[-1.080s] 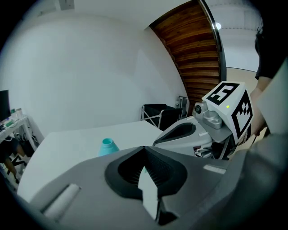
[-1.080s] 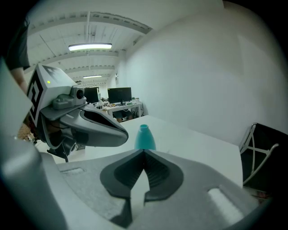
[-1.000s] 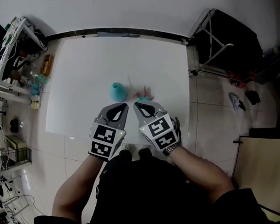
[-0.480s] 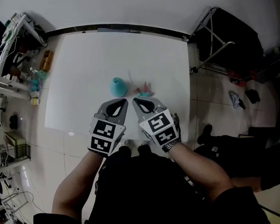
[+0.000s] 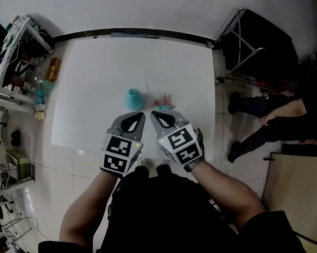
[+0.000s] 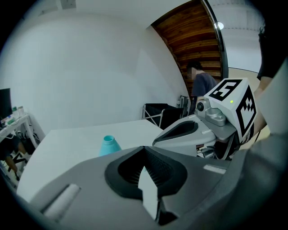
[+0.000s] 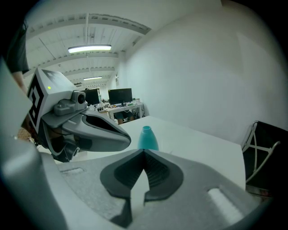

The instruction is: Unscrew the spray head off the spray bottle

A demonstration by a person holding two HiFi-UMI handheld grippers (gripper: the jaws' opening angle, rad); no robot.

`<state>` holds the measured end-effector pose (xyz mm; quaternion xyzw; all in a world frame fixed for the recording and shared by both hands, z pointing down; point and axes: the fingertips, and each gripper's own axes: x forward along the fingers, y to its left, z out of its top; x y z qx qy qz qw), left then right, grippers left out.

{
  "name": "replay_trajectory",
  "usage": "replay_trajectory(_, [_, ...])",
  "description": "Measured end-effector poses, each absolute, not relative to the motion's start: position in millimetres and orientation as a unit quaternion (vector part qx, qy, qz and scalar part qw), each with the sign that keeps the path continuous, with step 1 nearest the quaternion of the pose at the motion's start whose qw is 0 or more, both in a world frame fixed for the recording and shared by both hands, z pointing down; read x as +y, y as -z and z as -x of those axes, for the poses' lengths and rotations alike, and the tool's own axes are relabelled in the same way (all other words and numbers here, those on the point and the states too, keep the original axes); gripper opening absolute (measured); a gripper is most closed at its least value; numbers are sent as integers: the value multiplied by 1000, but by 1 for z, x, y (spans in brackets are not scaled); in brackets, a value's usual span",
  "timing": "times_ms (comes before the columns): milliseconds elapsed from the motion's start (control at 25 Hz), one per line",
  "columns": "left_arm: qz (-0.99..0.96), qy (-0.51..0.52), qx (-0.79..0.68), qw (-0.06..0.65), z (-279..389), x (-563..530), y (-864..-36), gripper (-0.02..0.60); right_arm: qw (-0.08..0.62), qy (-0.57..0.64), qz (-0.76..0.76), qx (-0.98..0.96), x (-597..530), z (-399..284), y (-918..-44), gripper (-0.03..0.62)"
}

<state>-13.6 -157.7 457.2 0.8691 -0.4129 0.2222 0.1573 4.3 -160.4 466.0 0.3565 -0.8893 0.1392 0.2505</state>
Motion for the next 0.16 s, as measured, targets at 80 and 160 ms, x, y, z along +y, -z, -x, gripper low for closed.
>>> replay_trajectory(80, [-869, -222, -413, 157, 13, -159, -458, 17, 251, -139, -356, -889, -162, -5, -466, -8])
replay_trajectory(160, [-869, -223, -413, 156, 12, -159, -458, 15, 251, -139, -356, -889, -163, -5, -466, -8])
